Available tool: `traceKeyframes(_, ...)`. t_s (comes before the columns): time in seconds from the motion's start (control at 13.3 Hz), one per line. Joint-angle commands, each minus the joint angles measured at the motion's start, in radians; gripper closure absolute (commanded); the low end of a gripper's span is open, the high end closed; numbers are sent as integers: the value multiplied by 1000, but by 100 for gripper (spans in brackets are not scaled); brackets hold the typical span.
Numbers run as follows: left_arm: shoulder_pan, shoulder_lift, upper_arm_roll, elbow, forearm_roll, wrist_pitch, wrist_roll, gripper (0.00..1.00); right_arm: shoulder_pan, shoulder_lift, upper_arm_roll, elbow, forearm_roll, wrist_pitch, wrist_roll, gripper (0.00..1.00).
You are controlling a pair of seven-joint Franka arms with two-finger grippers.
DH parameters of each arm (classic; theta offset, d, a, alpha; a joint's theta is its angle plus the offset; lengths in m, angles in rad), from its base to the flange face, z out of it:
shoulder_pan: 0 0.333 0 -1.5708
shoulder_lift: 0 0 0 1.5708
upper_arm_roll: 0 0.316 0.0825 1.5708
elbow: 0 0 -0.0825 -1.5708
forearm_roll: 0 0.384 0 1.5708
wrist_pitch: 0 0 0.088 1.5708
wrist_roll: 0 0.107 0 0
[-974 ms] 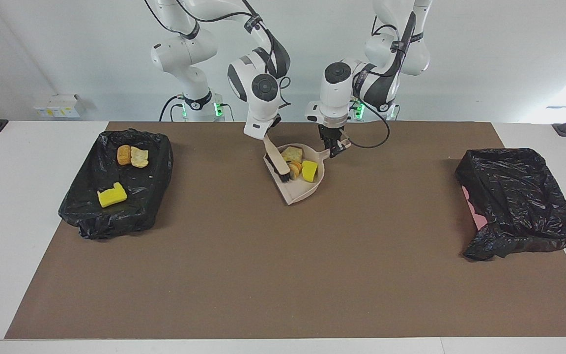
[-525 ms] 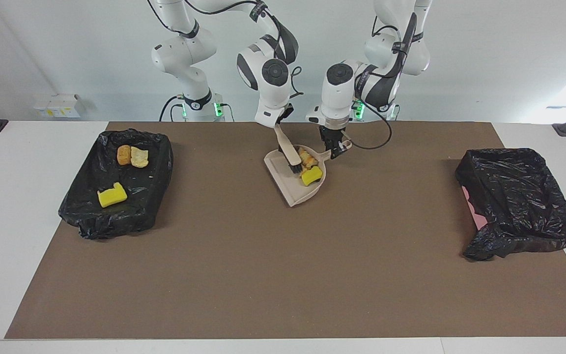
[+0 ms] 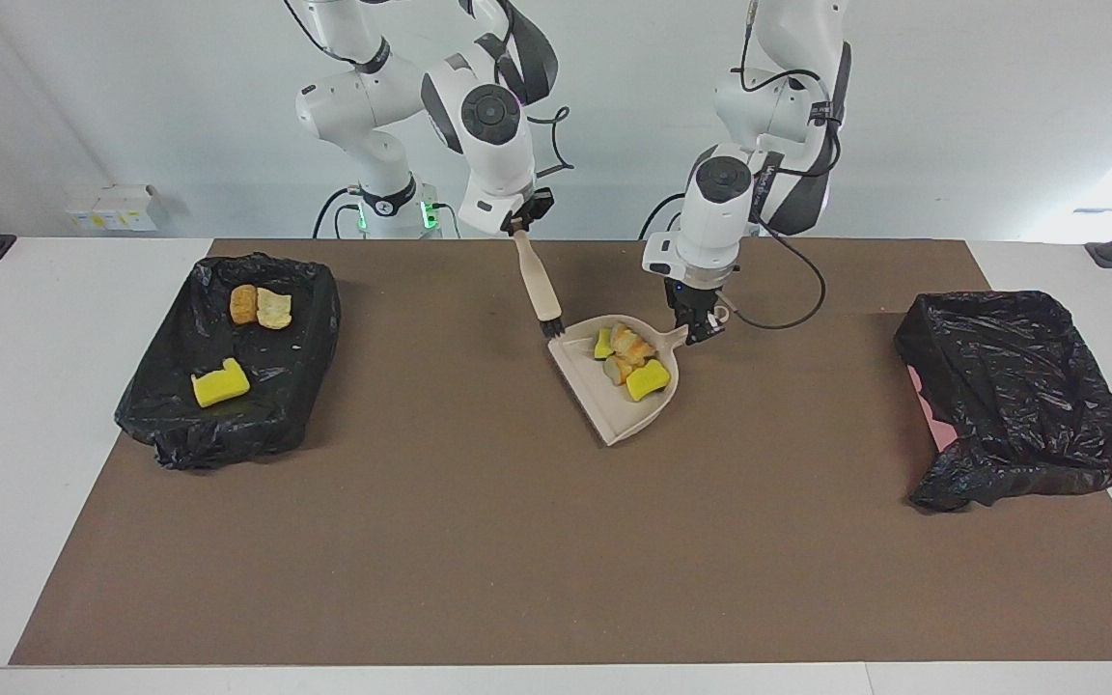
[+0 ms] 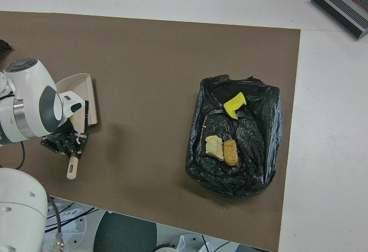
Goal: Sweep and dump trash in bin
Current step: 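Lift the dustpan with the left gripper while the right gripper lowers the brush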
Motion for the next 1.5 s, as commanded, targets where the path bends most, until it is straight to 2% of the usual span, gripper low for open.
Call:
traceKeyframes(0.0, 90, 85, -8, 163, -8, -109, 173, 100, 59, -43, 11, -40, 18, 53, 131, 100)
traceKeyframes(0.15, 147, 134, -8, 276, -7, -187, 289, 100, 142, -33, 11, -81, 17, 140, 291, 100)
traceKeyframes(0.3, 192, 142, -7, 323, -7, -214, 378, 100, 199, -15, 11, -115, 17, 216, 339, 100)
traceKeyframes(0.6, 293, 142, -5, 418, -4, -299, 569, 100, 256, 74, 13, -103, 20, 262, 426, 100)
traceKeyframes(0.75, 332, 141, -1, 468, 2, -351, 655, 100, 303, 142, 13, -62, 22, 288, 526, 100)
traceKeyframes(0.9, 384, 141, 1, 519, 7, -396, 748, 100, 305, 173, 13, -39, 25, 306, 541, 100)
traceKeyframes(1.12, 485, 138, 3, 556, 7, -428, 901, 100, 303, 188, 13, -29, 110, 334, 538, 100)
traceKeyframes(1.42, 646, 150, 3, 605, 37, -448, 1092, 100, 332, 194, 13, -57, 114, 352, 473, 100)
